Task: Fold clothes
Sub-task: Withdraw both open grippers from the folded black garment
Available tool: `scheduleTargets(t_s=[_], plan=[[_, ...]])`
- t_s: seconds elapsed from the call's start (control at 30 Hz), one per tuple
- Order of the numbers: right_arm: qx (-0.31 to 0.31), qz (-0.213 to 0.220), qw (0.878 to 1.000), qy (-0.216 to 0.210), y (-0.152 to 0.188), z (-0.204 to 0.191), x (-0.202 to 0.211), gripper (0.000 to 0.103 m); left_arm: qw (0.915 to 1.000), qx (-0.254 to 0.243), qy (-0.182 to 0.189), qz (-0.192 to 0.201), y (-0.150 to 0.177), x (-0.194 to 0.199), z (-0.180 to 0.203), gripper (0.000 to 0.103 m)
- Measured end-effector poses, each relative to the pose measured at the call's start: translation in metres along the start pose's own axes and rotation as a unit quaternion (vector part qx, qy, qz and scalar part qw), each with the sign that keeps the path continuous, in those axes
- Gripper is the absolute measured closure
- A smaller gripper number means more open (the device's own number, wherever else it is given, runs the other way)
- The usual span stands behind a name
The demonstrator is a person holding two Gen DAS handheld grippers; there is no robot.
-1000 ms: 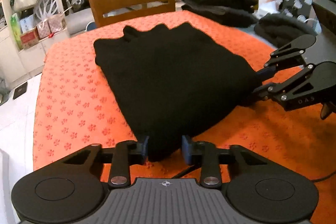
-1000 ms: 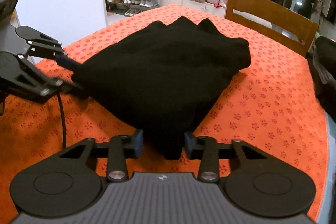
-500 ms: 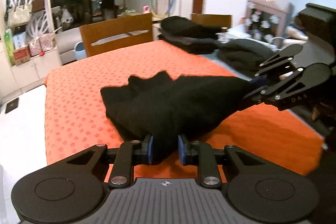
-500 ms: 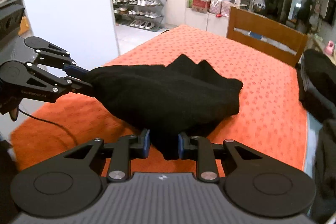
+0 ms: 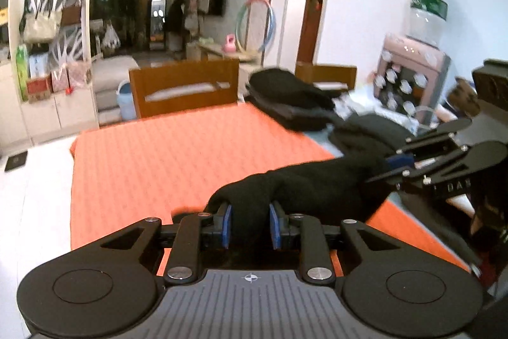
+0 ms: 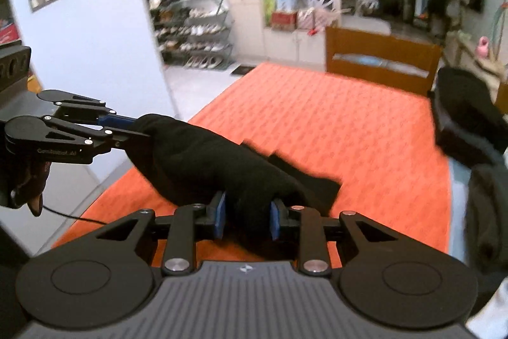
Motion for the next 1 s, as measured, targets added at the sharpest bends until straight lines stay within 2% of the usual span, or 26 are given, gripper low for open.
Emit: scheduleTargets(t_s=[0.2, 0.23, 0.3, 0.37, 0.43, 0.63, 0.73, 0.9, 1.0], plan=[[0.002, 0.039, 0.998, 0.047, -0.046, 0.035, -0.043, 0.065, 0.9992, -0.016, -0.033, 0.019, -0.041, -0.053, -0.035, 0.069], [0.006, 0.046, 0.997, 0.057, -0.054, 0.040, -0.050, 0.060, 0.9987, -0.013, -0.043, 0.021, -0.046, -0.059, -0.042, 0.066], [0.021, 0.059, 0.994, 0.087, -0.069, 0.050, -0.064, 0.057, 0.9976, -0.007, -0.064, 0.027, -0.055, -0.071, -0.055, 0.061], [0.045, 0.069, 0.990, 0.114, -0.081, 0.055, -0.072, 0.054, 0.9962, 0.006, -0.078, 0.037, -0.061, -0.069, -0.066, 0.052], [0.064, 0.078, 0.987, 0.127, -0.086, 0.056, -0.072, 0.047, 0.9950, 0.020, -0.088, 0.043, -0.062, -0.065, -0.074, 0.045], [0.041, 0.052, 0.990, 0.123, -0.059, 0.045, -0.069, 0.045, 0.9915, 0.068, -0.107, 0.028, -0.034, -0.034, -0.085, 0.034], [0.025, 0.036, 0.992, 0.119, -0.044, 0.038, -0.068, 0.040, 0.9897, 0.090, -0.110, 0.018, -0.015, -0.015, -0.085, 0.030], [-0.004, 0.010, 0.993, 0.115, -0.018, 0.025, -0.066, 0.033, 0.9899, 0.105, -0.095, 0.007, 0.013, 0.014, -0.083, 0.022], [-0.038, 0.007, 0.990, 0.134, -0.005, -0.004, -0.069, 0.029, 0.9913, 0.107, -0.077, 0.007, 0.026, 0.030, -0.085, 0.015]])
Point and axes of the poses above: each gripper's, at about its wrist camera, not at the fingertips, and x roughly against the way its jaws point, z to its right, y to its underside, the point moved 7 cm from there along -x, roughly the way its jaws point, and after that the axes turned 6 degrees about y, right-handed, at the moved point
